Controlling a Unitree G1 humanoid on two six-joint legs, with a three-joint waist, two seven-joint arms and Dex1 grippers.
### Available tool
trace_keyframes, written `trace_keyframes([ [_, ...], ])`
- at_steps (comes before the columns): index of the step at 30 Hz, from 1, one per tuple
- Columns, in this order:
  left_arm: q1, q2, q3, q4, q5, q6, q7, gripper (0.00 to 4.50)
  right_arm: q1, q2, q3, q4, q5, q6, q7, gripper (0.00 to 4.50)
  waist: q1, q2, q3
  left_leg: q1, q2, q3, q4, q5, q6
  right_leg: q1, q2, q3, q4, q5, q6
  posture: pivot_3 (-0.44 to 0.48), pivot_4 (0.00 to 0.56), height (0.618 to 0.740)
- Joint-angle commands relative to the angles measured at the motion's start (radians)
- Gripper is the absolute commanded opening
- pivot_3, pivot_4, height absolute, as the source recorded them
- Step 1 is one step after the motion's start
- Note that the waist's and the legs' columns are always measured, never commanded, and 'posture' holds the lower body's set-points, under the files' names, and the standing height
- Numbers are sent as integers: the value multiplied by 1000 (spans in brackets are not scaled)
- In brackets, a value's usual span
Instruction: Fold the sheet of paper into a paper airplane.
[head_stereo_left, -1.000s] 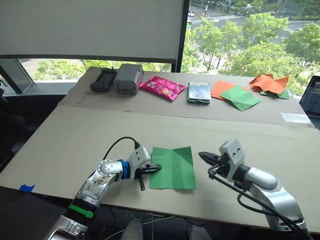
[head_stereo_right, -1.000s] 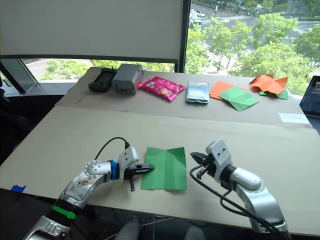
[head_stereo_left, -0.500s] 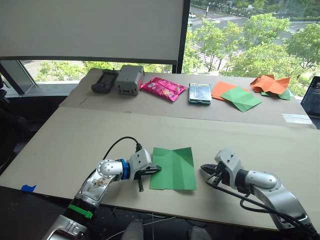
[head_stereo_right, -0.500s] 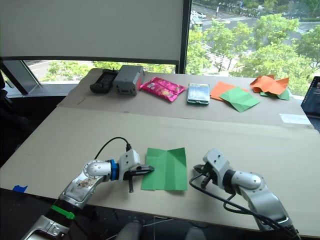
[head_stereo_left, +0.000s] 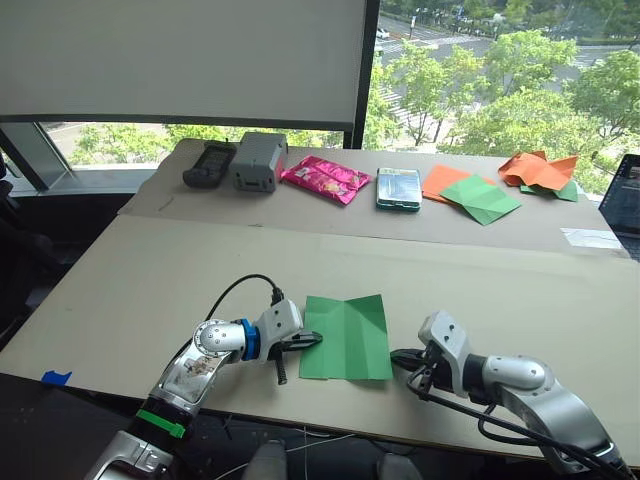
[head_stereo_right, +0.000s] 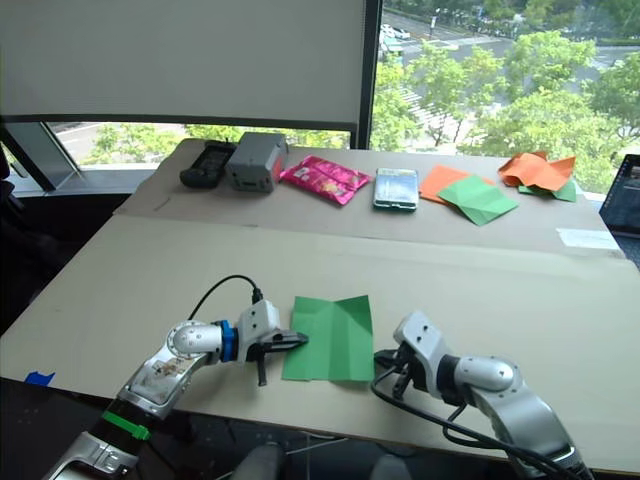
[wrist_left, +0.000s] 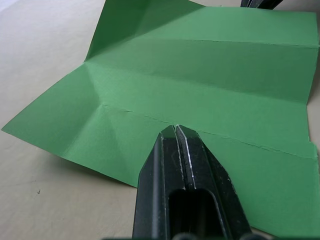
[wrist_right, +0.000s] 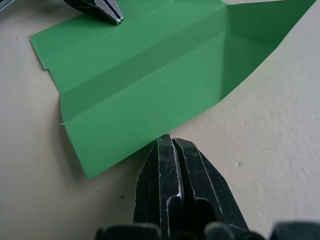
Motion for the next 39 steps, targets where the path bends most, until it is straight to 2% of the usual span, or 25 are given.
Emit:
trace_keyframes([
  [1,15,16,-11,14,25,11,-11,0,50,-11,-22,-87,74,42,31,37,0,-1,-1,0,0,0,0,0,0,0,0,0,0,0,0,0,150,713],
  [6,14,16,-14,15,27,10,-12,0,72,28,44,-100,53,28,-4,37,-2,-1,-1,0,0,0,0,0,0,0,0,0,0,0,0,0,150,713],
  [16,16,17,-13,13,27,9,-12,0,-23,165,-22,-103,109,32,-91,37,-1,1,-3,0,1,0,0,0,0,-1,0,0,0,0,0,0,150,713],
  [21,15,18,-10,13,29,9,-12,0,-80,216,42,-105,105,41,-112,37,-1,3,-4,0,1,0,0,0,0,-1,0,0,0,0,0,0,150,713],
  [26,20,23,-1,6,29,16,-7,0,-153,289,147,-8,32,37,-167,37,-3,4,-5,0,1,0,-1,0,0,-2,0,0,0,0,0,0,150,713],
  [30,28,34,18,-6,23,28,2,0,-194,332,179,75,-2,39,-206,37,-2,2,-5,0,1,0,-1,0,0,-2,0,0,1,0,0,0,150,713],
  [34,45,65,69,-47,-2,59,16,0,-212,322,222,141,-51,69,-215,37,-5,3,-5,0,1,0,-2,0,0,-4,0,0,3,0,0,0,150,713],
  [39,58,122,210,-178,-139,195,1,0,-208,312,241,158,-64,93,-206,37,-12,2,-5,0,2,0,-3,0,0,-7,0,0,8,0,-1,0,150,713],
])
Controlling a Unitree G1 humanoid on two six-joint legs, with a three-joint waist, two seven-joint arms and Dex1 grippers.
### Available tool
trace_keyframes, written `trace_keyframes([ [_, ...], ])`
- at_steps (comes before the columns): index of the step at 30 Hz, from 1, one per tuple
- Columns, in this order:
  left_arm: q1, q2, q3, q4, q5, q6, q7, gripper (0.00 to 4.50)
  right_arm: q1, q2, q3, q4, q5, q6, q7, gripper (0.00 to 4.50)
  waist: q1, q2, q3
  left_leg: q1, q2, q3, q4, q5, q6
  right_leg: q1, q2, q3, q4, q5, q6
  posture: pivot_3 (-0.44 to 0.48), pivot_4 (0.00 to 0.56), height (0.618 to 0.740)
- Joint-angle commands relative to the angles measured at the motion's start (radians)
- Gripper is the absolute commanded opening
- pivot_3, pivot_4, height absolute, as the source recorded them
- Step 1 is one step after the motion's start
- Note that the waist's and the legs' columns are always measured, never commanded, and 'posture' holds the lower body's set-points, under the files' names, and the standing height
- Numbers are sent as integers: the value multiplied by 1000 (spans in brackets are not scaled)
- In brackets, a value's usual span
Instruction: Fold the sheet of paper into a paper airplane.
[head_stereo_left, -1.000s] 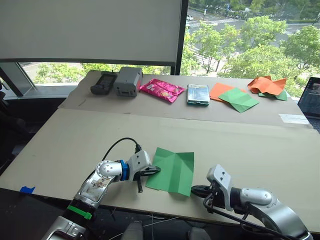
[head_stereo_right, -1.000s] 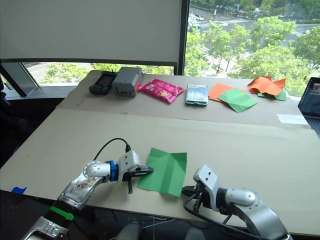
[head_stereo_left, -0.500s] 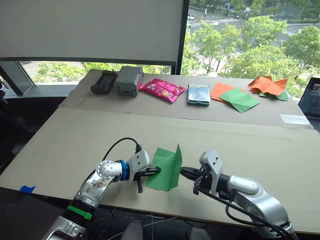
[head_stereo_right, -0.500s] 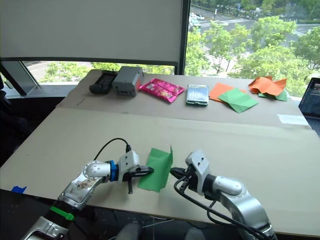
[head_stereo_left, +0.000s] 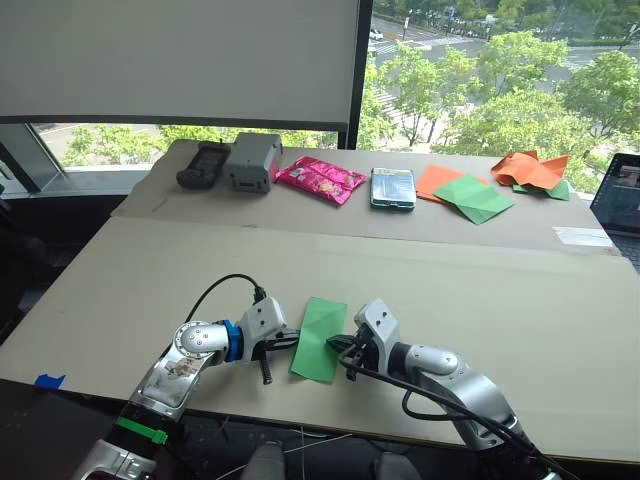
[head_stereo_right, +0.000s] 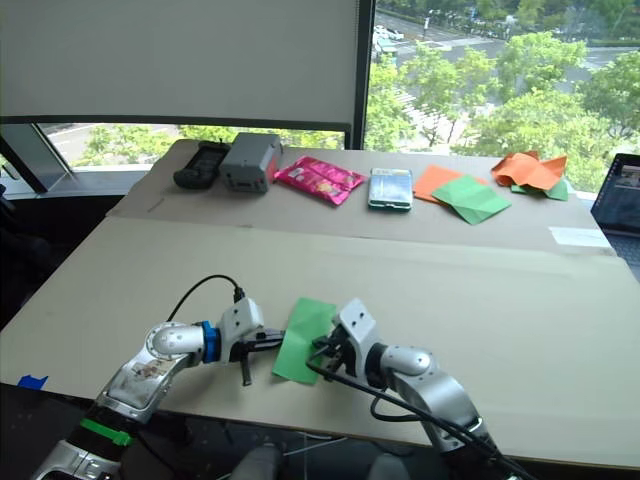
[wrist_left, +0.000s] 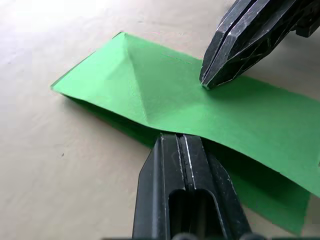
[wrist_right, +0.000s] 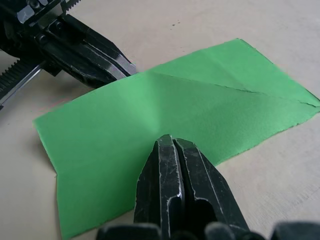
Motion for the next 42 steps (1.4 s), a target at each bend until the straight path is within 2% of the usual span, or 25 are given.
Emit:
trace_keyframes([
  [1,-15,31,100,-98,-99,78,-14,0,5,-12,18,16,-16,31,3,37,1,0,0,0,0,0,0,0,0,0,0,0,0,0,0,0,150,713],
  [4,-38,24,152,-140,-181,143,-17,0,6,-9,18,13,-14,32,3,37,2,-1,0,0,0,0,0,0,0,0,0,0,0,0,-1,0,150,713],
  [7,-55,-29,119,-145,-232,179,-30,0,6,-7,21,17,-16,30,5,37,3,-2,0,-1,0,0,0,0,0,0,0,0,-1,0,-1,0,150,713],
  [14,-41,-68,-13,-22,-134,93,-62,0,1,-10,18,12,-18,29,3,37,0,-2,0,0,0,0,0,0,0,0,1,0,0,0,-1,0,150,713],
  [22,-23,-22,-125,83,26,-60,-92,0,-20,-23,-11,19,-23,-6,7,37,3,-2,-1,-1,0,0,0,0,0,0,1,0,0,0,-1,0,150,713],
  [28,-13,-19,-137,72,42,-73,-93,0,-118,-16,-42,188,-62,-50,-20,37,2,0,-2,0,0,0,0,0,0,0,0,0,-1,-1,-1,0,150,713],
  [42,14,-16,-144,55,62,-84,-82,0,-227,28,-55,375,-88,-124,-8,37,1,0,-3,2,0,0,0,0,0,1,1,0,1,0,-1,0,150,713],
])
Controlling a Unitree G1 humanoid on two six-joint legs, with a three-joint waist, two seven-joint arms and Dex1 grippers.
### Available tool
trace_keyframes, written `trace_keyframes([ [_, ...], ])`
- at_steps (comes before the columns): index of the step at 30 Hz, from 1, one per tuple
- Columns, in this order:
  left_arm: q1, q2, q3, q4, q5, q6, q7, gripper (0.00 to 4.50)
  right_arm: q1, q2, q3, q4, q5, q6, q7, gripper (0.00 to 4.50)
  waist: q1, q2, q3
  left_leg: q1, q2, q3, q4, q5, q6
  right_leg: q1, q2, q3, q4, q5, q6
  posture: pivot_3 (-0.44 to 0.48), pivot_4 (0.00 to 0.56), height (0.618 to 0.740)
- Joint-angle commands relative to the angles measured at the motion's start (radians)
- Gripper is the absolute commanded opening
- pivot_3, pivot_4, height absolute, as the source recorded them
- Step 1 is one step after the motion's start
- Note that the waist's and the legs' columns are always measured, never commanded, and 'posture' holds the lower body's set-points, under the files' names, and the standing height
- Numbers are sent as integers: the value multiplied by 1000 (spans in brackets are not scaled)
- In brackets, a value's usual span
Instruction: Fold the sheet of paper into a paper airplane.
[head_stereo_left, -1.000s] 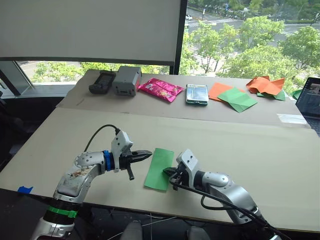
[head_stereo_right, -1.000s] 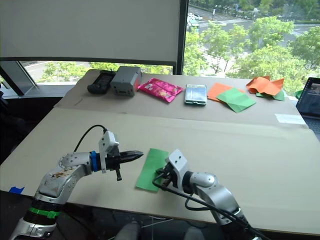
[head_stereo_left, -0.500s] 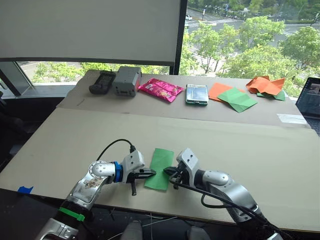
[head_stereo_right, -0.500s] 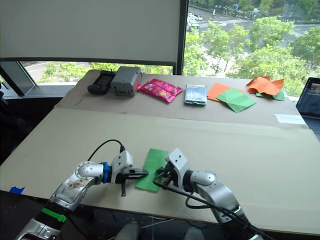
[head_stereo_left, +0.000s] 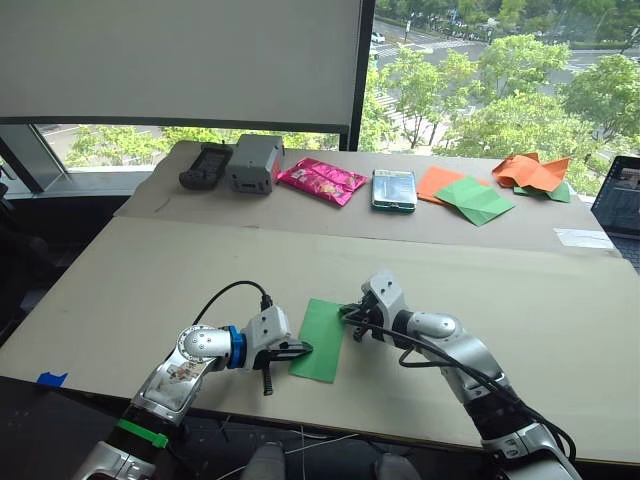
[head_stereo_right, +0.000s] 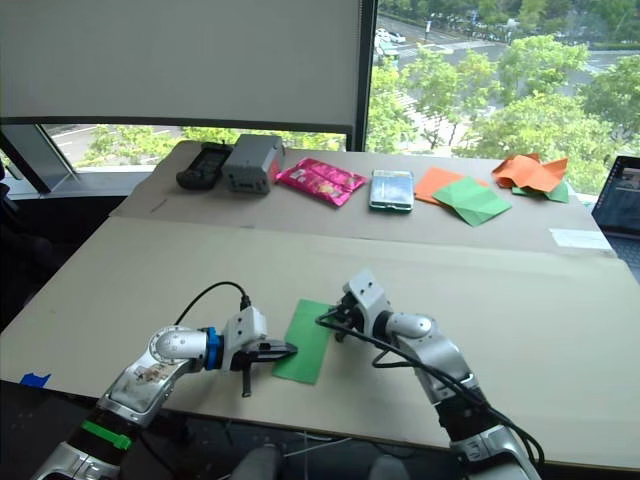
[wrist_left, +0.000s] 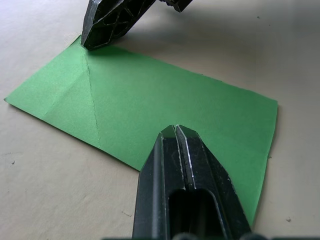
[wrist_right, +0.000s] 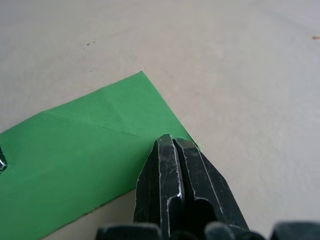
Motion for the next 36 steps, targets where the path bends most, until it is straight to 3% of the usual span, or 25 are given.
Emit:
trace_keyframes([
  [1,24,13,-31,21,41,13,-2,0,-4,10,-2,51,-26,-8,-4,37,-1,0,0,0,0,0,0,0,0,0,0,0,0,0,0,0,150,713],
  [36,-8,7,-21,46,48,21,13,0,258,-128,103,-345,102,166,237,37,4,0,0,0,0,0,0,0,-1,0,0,0,-2,-1,-1,0,150,713],
])
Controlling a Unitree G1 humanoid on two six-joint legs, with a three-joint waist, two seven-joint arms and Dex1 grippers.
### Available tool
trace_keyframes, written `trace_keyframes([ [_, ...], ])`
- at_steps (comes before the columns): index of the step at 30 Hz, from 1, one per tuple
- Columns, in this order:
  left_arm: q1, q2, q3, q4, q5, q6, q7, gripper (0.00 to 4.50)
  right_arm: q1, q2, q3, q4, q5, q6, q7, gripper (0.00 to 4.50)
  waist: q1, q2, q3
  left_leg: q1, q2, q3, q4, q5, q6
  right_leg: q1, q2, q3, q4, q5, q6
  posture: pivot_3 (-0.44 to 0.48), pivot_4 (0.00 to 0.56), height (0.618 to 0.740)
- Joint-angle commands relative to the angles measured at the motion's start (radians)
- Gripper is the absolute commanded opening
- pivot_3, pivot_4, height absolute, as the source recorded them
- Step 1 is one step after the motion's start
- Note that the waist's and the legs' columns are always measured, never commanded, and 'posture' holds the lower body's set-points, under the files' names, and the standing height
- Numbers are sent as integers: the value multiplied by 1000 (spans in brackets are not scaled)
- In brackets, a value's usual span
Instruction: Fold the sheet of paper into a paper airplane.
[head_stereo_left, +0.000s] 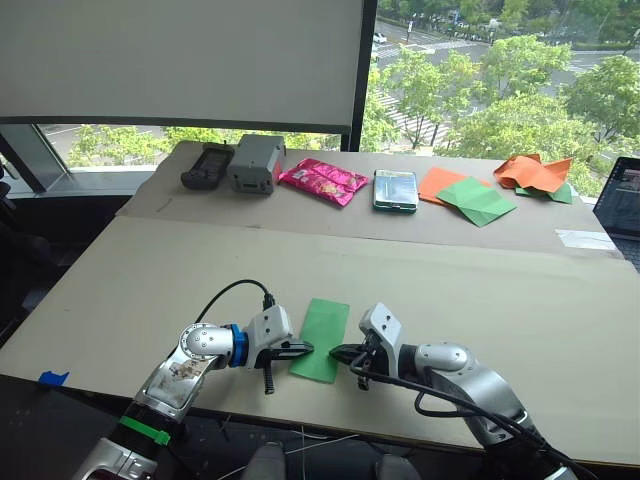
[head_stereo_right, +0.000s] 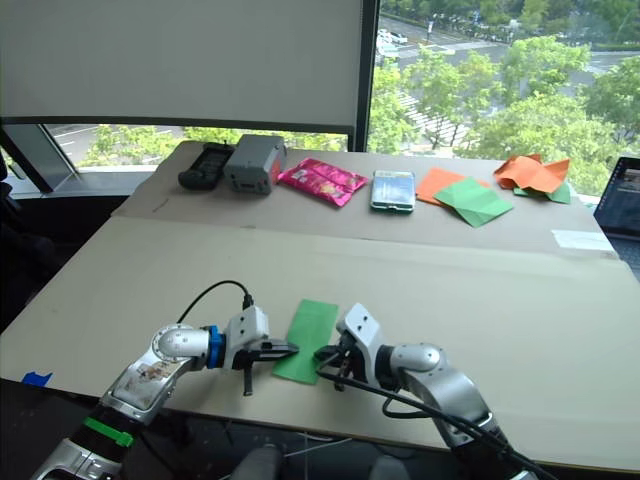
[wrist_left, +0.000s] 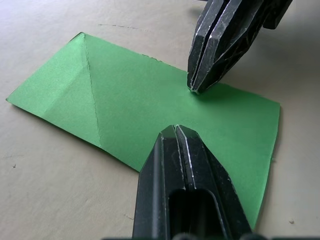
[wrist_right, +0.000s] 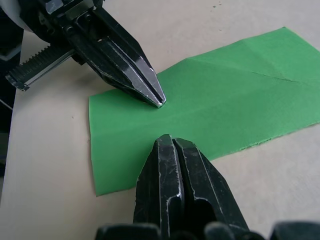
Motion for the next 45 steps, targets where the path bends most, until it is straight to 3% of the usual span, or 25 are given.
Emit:
trace_keyframes([
  [1,13,10,-19,34,42,18,11,0,37,-30,45,-23,27,49,43,37,0,0,0,0,0,0,0,0,0,0,0,0,0,0,0,0,150,713],
  [14,32,23,-17,16,41,20,8,0,62,-64,78,-72,57,72,58,37,0,-1,0,-1,0,0,-1,0,0,0,0,0,-6,0,0,0,150,713],
  [19,33,37,34,-22,9,26,15,0,70,-33,-63,-132,126,-16,39,37,0,-2,2,-1,0,0,-1,0,0,0,0,0,-6,0,0,0,150,713],
  [23,36,65,131,-106,-93,97,4,0,71,-32,-178,-220,229,-2,44,37,-4,-1,6,-6,0,0,-1,0,0,-6,0,0,-5,0,0,0,150,713],
  [29,47,108,235,-154,-198,192,-19,0,79,-50,-205,-248,234,7,14,37,0,-2,7,-6,1,0,-1,0,0,-6,0,0,-6,0,0,0,150,713],
  [32,45,107,214,-103,-154,143,-13,0,86,-45,-197,-232,224,-5,-4,37,4,-2,7,-6,0,0,-1,0,0,-6,0,0,-7,0,0,0,150,713],
  [45,-143,-56,55,-1,-119,98,-56,0,122,-48,-309,-300,344,27,-46,37,6,-3,8,-6,0,2,-1,0,0,-5,0,0,-6,0,0,0,150,713],
])
